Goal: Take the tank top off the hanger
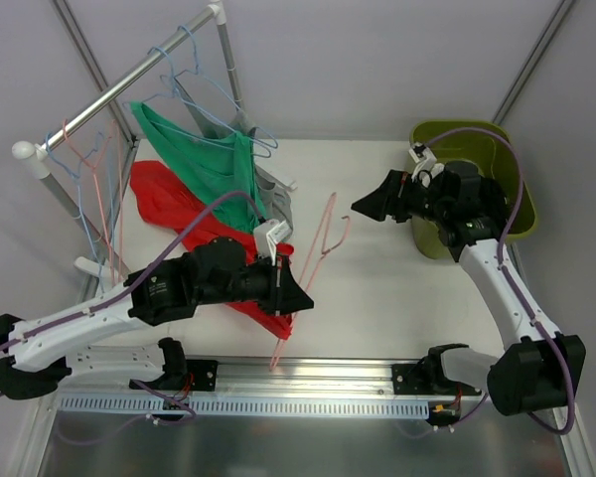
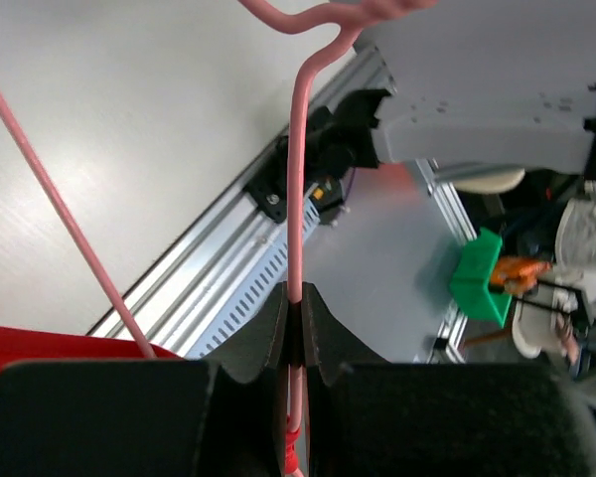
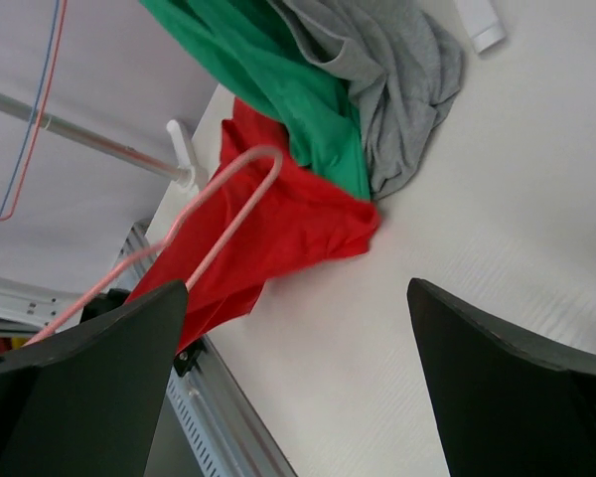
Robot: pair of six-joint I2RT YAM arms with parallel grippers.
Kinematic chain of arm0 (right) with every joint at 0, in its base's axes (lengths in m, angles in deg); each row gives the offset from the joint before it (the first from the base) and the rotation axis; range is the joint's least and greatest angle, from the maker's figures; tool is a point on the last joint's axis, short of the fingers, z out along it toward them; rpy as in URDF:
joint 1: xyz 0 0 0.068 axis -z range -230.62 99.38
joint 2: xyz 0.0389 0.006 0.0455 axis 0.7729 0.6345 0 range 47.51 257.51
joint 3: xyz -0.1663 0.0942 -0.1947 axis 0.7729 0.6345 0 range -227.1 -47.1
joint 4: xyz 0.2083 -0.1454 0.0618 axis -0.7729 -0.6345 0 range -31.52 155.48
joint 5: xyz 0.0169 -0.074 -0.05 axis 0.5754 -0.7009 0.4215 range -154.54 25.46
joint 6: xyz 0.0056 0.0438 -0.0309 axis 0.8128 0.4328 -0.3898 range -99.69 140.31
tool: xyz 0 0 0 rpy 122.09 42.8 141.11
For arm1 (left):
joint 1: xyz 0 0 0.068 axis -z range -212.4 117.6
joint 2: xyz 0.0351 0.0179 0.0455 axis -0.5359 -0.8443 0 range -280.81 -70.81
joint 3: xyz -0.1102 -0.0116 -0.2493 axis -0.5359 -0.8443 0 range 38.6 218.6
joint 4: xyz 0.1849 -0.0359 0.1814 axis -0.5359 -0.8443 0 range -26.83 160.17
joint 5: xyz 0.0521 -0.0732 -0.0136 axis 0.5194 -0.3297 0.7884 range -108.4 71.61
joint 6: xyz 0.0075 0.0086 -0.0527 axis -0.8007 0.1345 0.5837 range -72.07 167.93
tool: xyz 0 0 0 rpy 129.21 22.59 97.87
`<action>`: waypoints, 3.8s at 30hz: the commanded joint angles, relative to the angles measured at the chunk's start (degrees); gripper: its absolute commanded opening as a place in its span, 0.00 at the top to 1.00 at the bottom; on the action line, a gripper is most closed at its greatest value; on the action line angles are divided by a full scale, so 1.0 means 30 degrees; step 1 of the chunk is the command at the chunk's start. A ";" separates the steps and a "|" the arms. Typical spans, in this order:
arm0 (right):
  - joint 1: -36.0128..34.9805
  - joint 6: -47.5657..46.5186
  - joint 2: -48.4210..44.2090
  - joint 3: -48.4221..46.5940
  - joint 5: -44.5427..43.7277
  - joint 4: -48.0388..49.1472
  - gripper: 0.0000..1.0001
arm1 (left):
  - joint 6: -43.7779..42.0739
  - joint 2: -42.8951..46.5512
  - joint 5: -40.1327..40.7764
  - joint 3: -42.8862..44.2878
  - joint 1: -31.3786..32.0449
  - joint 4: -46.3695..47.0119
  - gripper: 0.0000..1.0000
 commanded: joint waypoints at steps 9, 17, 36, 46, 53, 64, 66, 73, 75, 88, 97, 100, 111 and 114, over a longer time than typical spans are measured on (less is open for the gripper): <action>0.3273 0.1042 -0.4597 0.2250 -0.4418 0.0169 0.00 | -0.3748 -0.2080 0.0414 0.4823 0.1638 0.1856 1.00; 0.3333 0.0484 -0.5358 0.2807 0.0125 0.0374 0.00 | -0.9459 -0.5821 0.0881 1.2633 0.1609 0.1973 1.00; 0.0552 -0.0627 -0.8085 0.3103 0.3913 0.0142 0.01 | -1.4603 -0.8562 1.6450 1.2425 0.1315 0.7745 1.00; -0.0590 -0.0748 -0.6036 0.2283 0.0567 -0.0622 0.00 | -0.1091 0.0204 2.0742 0.0198 0.2313 0.4561 1.00; -0.1501 -0.0806 -0.5156 0.1666 0.0010 -0.0622 0.00 | 0.3595 0.0762 1.3796 0.0080 -0.4590 0.2881 1.00; -0.1735 -0.1186 -0.4745 0.1577 0.0420 -0.1002 0.00 | 0.1784 -0.0176 1.1639 0.4618 -1.1101 0.2559 1.00; -0.1707 -0.1187 -0.4628 0.1548 0.0420 -0.1032 0.01 | 0.2016 -0.0322 1.0532 0.5030 -1.2653 0.2123 1.00; -0.1765 -0.1245 -0.4511 0.1314 0.0479 -0.1032 0.00 | 0.3452 -0.1697 0.6512 0.5589 -1.7050 0.1827 1.00; -0.1881 -0.1245 -0.4423 0.1313 0.0537 -0.1003 0.01 | 0.3628 -0.1874 0.6131 0.5560 -1.7955 0.1827 1.00; -0.5511 -0.2795 -0.2315 0.1226 -0.0397 -0.1032 0.00 | 0.4243 -0.1117 0.5513 0.3423 -1.9514 0.1856 1.00; -0.9907 -0.4203 0.1579 0.0641 -0.5319 -0.0915 0.01 | 0.4040 0.0380 0.5778 0.2424 -1.9514 0.1885 0.83; -1.0874 -0.4263 0.3103 0.0202 -0.6404 -0.0535 0.01 | 0.3747 0.0410 0.5221 0.2717 -1.9514 0.1885 0.53; -1.4477 -0.4791 0.8873 -0.2024 -1.1821 -0.1002 0.01 | 0.1259 0.0731 -0.0281 0.4533 -1.9514 0.1885 0.01; -1.5532 -0.4907 1.0690 -0.2815 -1.4193 -0.1090 0.00 | 0.0264 0.1375 -0.2566 0.4505 -1.9485 0.1915 0.01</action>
